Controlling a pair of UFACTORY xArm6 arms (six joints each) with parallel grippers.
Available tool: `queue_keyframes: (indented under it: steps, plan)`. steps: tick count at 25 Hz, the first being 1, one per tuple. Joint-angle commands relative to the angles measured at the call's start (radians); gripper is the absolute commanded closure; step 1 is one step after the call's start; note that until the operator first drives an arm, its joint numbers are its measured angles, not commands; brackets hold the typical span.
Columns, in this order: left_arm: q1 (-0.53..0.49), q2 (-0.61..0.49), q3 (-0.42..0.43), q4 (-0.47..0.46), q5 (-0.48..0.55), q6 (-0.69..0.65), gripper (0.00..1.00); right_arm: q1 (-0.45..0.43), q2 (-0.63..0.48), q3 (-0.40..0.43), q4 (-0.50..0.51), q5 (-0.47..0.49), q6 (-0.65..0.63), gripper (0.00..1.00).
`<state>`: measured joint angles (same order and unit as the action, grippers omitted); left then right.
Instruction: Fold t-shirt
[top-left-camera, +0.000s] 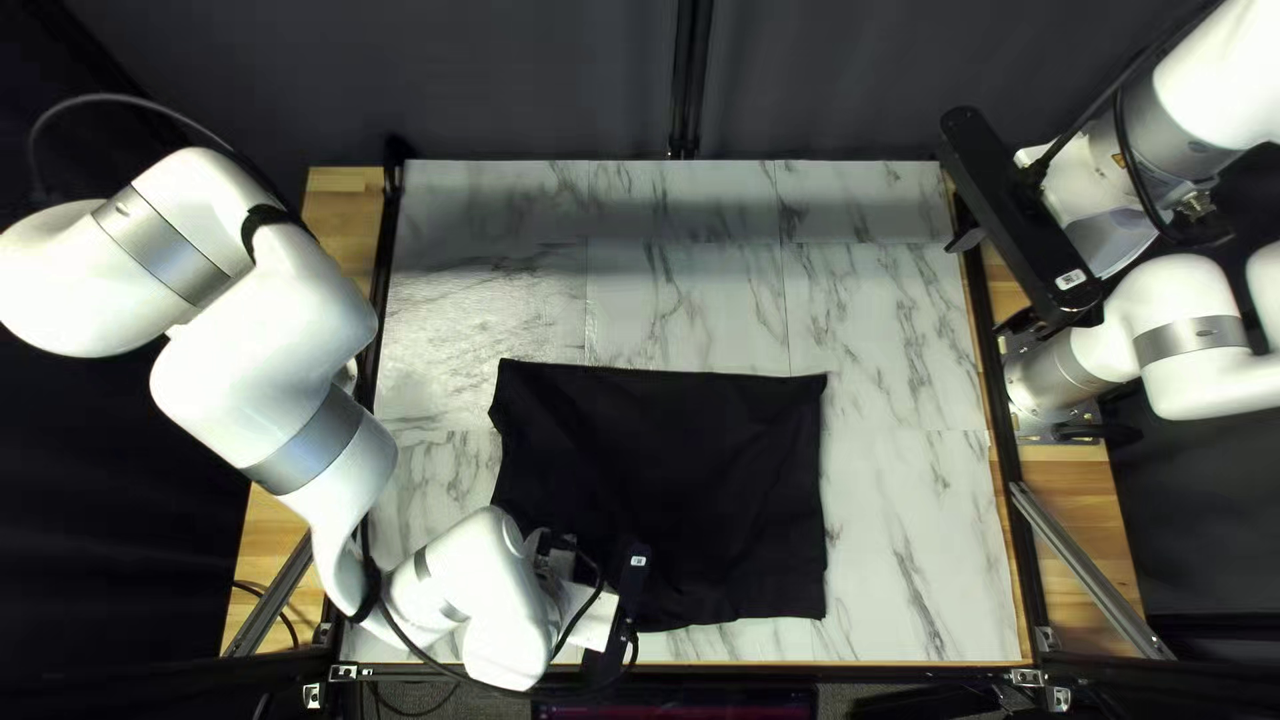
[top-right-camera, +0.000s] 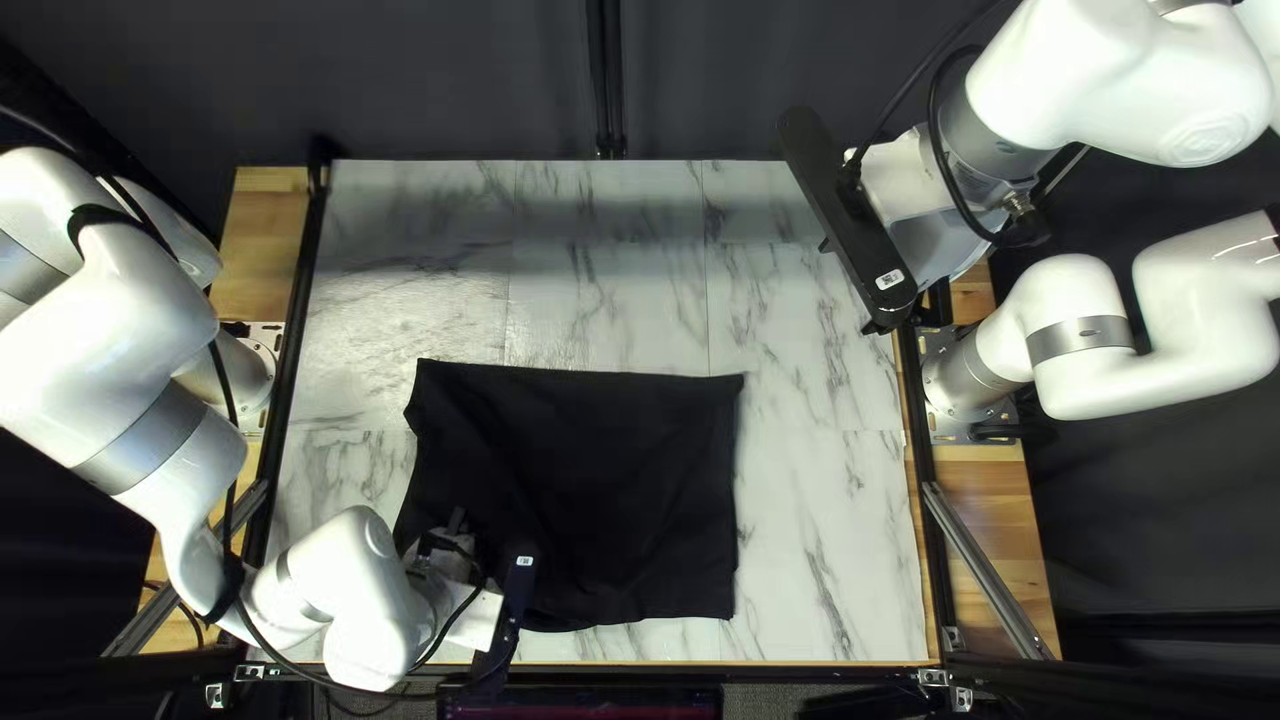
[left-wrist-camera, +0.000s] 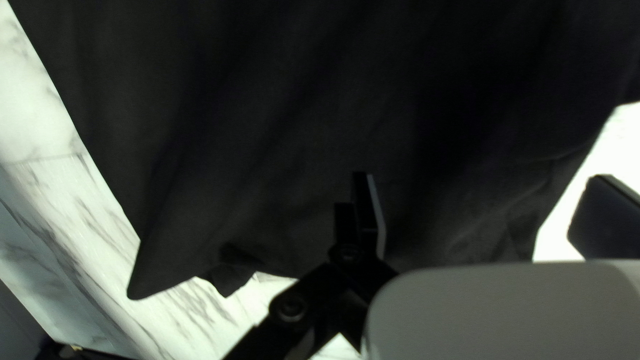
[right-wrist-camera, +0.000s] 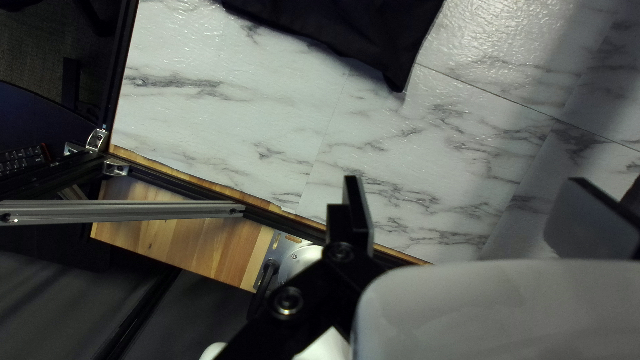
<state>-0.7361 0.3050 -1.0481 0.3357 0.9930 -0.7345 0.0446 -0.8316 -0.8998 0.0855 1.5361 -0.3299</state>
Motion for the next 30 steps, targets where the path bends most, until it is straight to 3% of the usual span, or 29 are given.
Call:
queue_keyframes:
  steps: [1,14,21,27,30]
  plan:
    - [-0.014,0.018,-0.018,0.011,0.004,-0.04,0.0,0.0,0.0,0.0,0.0,0.0,0.0,0.0]
    - [-0.026,0.054,-0.053,0.076,0.01,-0.127,0.0,0.0,0.0,0.0,0.0,0.0,0.0,0.0]
    - [-0.036,0.127,-0.131,0.088,0.063,-0.151,0.0,0.0,0.0,0.0,0.0,0.0,0.0,0.0]
    - [-0.041,0.104,-0.107,0.101,0.069,-0.194,0.01,0.0,0.0,0.0,0.0,0.0,0.0,0.0]
    - [-0.051,0.082,-0.094,0.105,0.086,-0.21,0.15,0.0,0.0,0.0,0.0,0.0,0.0,0.0]
